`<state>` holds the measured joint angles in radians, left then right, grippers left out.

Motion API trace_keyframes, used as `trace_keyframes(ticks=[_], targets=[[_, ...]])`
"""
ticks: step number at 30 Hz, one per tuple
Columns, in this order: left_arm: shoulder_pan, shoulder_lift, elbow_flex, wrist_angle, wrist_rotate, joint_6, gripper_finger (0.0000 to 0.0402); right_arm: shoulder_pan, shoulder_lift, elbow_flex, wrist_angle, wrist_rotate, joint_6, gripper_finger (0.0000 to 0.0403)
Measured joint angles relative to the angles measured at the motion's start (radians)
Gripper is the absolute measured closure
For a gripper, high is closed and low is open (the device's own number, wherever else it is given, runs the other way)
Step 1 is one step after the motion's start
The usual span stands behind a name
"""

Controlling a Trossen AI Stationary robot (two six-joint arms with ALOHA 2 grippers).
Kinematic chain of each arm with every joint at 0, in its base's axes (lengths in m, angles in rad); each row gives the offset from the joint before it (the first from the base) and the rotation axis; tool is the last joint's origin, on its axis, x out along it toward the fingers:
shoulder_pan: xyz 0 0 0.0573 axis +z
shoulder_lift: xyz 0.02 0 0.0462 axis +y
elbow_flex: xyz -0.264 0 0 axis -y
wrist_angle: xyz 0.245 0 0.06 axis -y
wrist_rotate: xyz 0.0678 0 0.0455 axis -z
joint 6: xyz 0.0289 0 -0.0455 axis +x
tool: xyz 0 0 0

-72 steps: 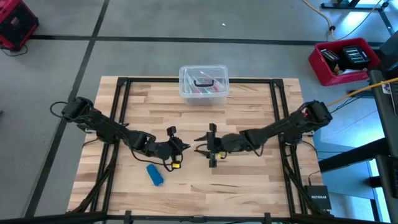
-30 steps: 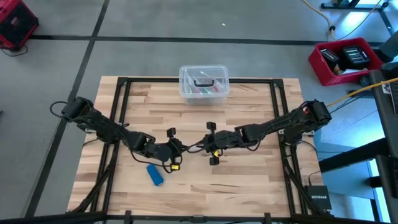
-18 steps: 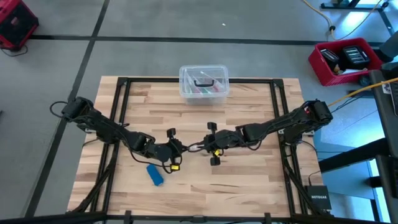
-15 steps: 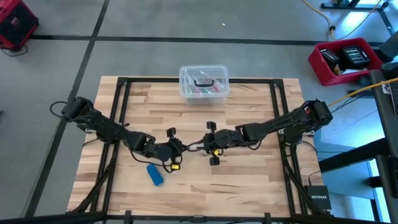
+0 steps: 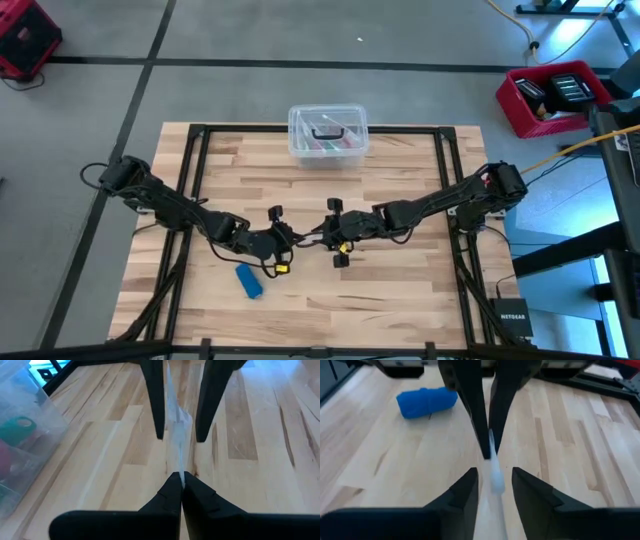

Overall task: Roll bandage
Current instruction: Open the transparent zip bag

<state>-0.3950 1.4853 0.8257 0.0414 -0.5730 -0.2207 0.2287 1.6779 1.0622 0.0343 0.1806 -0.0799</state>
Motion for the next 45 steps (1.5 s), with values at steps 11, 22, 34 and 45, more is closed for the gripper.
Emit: trace_keyframes(ticks=[11, 22, 34, 45], targets=[[0.000, 0.000, 0.000, -0.004, -0.001, 0.000, 0.0401, 0.000, 0.000, 0.000, -0.009, 0.039, -0.045, 0.0378], [0.000, 0.000, 0.000, -0.006, -0.001, 0.002, 0.0401, 0.004, -0.019, 0.000, -0.094, 0.046, -0.049, 0.0361], [0.000, 0.000, 0.000, -0.010, -0.001, 0.001, 0.0401, 0.008, -0.054, 0.001, -0.268, 0.065, -0.025, 0.0374], [-0.001, 0.000, 0.000, -0.019, 0.000, -0.005, 0.0401, 0.007, -0.090, 0.000, -0.553, 0.091, 0.070, 0.0375]])
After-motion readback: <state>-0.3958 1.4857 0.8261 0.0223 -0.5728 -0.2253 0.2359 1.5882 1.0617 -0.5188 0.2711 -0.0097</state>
